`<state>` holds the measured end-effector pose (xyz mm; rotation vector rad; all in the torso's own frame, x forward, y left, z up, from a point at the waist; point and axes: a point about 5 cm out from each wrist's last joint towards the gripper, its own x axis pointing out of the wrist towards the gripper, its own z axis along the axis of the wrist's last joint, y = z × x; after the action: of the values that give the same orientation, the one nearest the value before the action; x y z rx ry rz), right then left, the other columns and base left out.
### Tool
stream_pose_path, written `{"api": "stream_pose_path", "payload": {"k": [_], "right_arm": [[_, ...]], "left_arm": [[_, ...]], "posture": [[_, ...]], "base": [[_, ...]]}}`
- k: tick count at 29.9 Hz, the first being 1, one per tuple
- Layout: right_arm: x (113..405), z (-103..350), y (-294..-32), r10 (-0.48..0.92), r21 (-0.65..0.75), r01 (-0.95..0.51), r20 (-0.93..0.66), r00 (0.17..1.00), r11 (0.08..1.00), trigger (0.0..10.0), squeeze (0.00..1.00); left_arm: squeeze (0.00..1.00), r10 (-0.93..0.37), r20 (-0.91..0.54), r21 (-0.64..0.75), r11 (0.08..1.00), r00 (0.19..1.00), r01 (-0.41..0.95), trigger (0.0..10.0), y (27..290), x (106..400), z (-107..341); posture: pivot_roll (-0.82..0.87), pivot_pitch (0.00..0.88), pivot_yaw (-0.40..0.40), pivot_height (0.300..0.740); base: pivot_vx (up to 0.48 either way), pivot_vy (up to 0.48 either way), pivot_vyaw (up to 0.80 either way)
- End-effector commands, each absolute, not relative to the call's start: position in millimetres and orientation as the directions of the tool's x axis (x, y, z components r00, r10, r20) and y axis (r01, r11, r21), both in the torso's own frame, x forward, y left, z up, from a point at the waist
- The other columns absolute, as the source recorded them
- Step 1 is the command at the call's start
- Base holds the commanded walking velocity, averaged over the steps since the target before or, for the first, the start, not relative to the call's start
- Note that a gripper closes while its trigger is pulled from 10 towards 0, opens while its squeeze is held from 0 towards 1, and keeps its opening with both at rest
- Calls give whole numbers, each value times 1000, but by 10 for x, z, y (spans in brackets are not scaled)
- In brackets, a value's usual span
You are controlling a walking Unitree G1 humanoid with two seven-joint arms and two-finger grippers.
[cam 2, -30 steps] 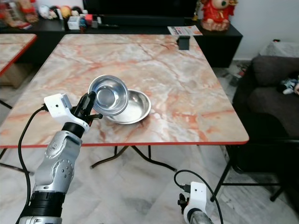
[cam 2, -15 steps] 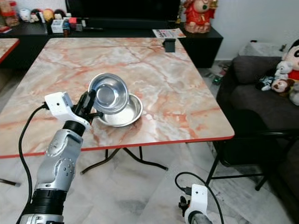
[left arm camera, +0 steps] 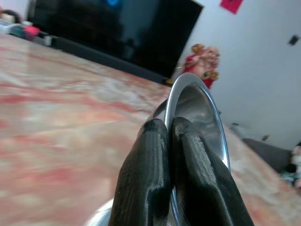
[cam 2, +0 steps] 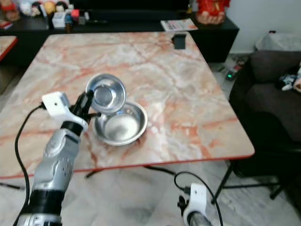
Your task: Setting the table
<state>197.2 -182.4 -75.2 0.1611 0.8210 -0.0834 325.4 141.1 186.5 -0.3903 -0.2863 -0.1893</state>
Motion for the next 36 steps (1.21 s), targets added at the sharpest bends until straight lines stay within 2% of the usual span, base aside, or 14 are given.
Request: {"api": "stream_pose_path", "payload": {"k": [1, 13, 16, 18, 22, 26, 27, 28, 29, 36], "right_arm": [[1925, -769, -1888, -37, 102, 167, -741, 671, 981, 10000, 0], [1881, -790, -1881, -37, 104, 171, -746, 665, 980, 10000, 0], [1869, -794, -1894, -39, 100, 170, -747, 663, 980, 10000, 0], [1860, -797, -1901, -40, 98, 170, -749, 662, 981, 10000, 0], [1871, -793, -1893, -40, 101, 172, -747, 664, 980, 10000, 0], [1870, -796, -1880, -38, 103, 173, -748, 663, 980, 10000, 0], [1869, -797, -1873, -36, 105, 172, -748, 662, 979, 10000, 0], [1869, -797, -1873, -36, 105, 172, -748, 662, 979, 10000, 0], [1870, -798, -1862, -35, 108, 174, -748, 663, 979, 10000, 0], [1858, -811, -1808, -24, 119, 172, -752, 659, 978, 10000, 0]], "left_arm": [[0, -153, 319, -338, 904, 936, 262, 10000, 1345, 3235, 1881], [0, -152, 301, -345, 903, 941, 256, 10000, 1319, 3211, 1846], [0, -163, 266, -394, 881, 950, 261, 10000, 1278, 3192, 1791], [0, -168, 218, -510, 820, 961, 259, 10000, 1232, 3196, 1749], [0, -135, 168, -571, 795, 977, 207, 10000, 1242, 3254, 1774], [0, -123, 85, -589, 794, 989, 149, 10000, 1254, 3283, 1738], [0, -116, 25, -578, 809, 993, 109, 10000, 1268, 3290, 1689], [0, -116, 25, -578, 809, 993, 109, 10000, 1268, 3290, 1689], [0, -118, 11, -629, 771, 993, 98, 10000, 1282, 3284, 1706], [0, -182, -59, -611, 784, 981, 109, 10000, 1291, 3257, 1747]], "posture": [[-4, 129, -34, 740], [-8, 126, -30, 740], [-8, 129, -32, 740], [-11, 131, -32, 740], [-12, 133, -29, 740], [-10, 135, -25, 740], [-7, 137, -23, 740], [-7, 137, -23, 740], [-6, 141, -19, 740], [5, 143, -10, 740]], "base": [[0, 0, 0], [0, 0, 0], [0, 0, 0], [0, 0, 0], [0, 0, 0], [0, 0, 0], [0, 0, 0], [0, 0, 0], [0, 0, 0], [0, 0, 0]]}}
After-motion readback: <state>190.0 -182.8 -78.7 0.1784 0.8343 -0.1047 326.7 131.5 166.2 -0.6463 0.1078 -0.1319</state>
